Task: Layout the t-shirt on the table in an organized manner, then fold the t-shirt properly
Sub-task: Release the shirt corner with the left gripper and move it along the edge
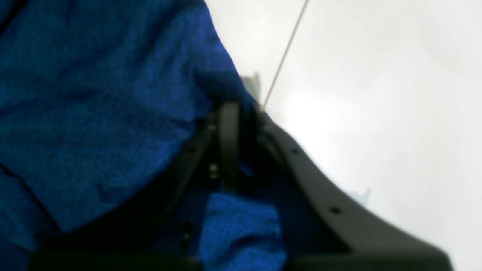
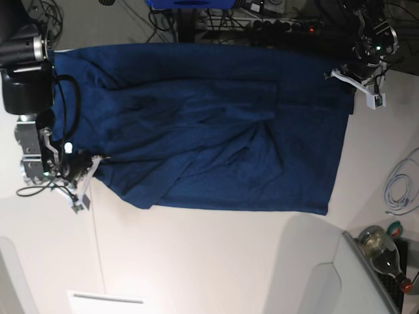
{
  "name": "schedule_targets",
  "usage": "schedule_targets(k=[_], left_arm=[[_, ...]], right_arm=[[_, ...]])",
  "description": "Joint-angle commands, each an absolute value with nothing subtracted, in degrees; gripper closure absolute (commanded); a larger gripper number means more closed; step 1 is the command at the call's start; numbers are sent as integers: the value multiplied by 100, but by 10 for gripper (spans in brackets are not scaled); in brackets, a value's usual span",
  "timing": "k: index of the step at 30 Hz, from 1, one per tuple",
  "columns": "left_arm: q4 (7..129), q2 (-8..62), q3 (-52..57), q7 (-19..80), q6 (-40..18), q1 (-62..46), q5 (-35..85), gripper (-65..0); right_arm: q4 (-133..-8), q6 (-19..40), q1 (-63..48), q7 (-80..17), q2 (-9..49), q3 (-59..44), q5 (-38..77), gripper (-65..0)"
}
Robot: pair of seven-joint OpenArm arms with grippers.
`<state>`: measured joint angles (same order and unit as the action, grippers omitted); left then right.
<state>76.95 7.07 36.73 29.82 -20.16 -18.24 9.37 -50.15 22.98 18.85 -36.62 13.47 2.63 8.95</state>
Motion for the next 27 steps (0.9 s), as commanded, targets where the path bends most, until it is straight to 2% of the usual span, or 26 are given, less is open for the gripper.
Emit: schedule_targets(k=[1, 17, 27], left_arm=[[7697, 804, 3697, 3081, -2009, -1824, 875, 0], [7477, 892, 3697, 3081, -2009, -1684, 875, 0], [7486, 892, 3697, 3081, -2009, -1701, 875, 0]], right_arm=[[-5112, 2273, 2062, -3591, 1446, 233, 910, -2], [-5059, 2264, 2475, -3582, 1657, 295, 901, 0], [-4171, 2264, 2580, -2642, 1657, 303, 901, -8]])
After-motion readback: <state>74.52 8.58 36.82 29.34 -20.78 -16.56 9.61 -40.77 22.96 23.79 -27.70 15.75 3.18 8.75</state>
